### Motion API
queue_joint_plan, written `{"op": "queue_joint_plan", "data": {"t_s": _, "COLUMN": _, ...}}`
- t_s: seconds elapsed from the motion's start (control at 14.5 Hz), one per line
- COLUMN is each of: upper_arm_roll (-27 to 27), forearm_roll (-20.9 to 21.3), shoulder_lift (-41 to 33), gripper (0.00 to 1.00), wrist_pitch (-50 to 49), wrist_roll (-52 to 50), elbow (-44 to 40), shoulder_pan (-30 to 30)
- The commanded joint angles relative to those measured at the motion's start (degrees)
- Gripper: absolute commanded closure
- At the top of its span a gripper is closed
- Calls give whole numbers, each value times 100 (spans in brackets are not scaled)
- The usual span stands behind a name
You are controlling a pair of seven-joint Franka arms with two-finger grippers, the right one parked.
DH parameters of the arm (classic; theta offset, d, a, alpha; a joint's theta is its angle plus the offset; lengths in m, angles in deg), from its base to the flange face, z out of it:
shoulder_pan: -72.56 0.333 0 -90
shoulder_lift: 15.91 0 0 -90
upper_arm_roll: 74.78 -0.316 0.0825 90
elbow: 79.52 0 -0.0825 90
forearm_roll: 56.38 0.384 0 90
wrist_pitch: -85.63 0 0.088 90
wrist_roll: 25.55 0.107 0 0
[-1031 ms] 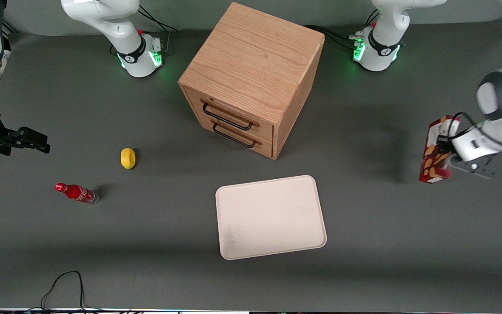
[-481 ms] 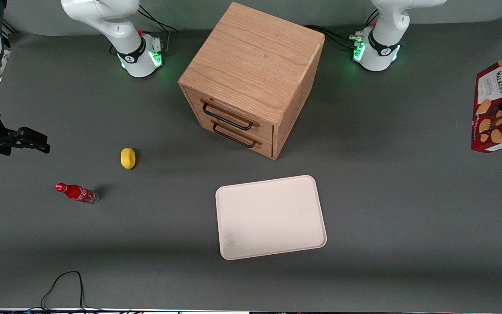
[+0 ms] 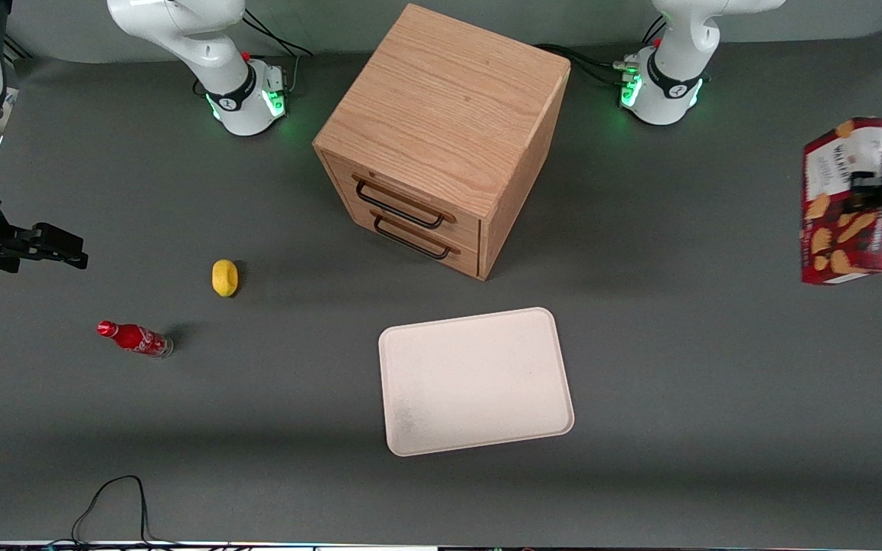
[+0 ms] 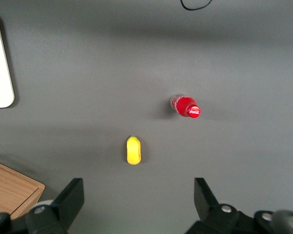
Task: Place red cookie box on tray
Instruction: 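Carry the box over the white tray and lower it onto the tray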
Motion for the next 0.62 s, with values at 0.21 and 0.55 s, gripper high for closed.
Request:
{"op": "queue_joint_plan", "data": {"t_s": 0.21, "upper_arm_roll": 1627, "forearm_roll": -14, "shoulder_lift": 1715, "gripper": 100, "wrist_pitch": -27, "wrist_roll": -2908, "elbow": -1825, "shoulder_pan": -120}}
{"op": "queue_joint_plan", "data": {"t_s": 0.55, "upper_arm_roll": 1691, "forearm_roll": 13, "shoulder_lift": 2763, "gripper": 100, "wrist_pitch": 912, "wrist_roll": -4317, "elbow": -2576, "shoulder_pan": -867}}
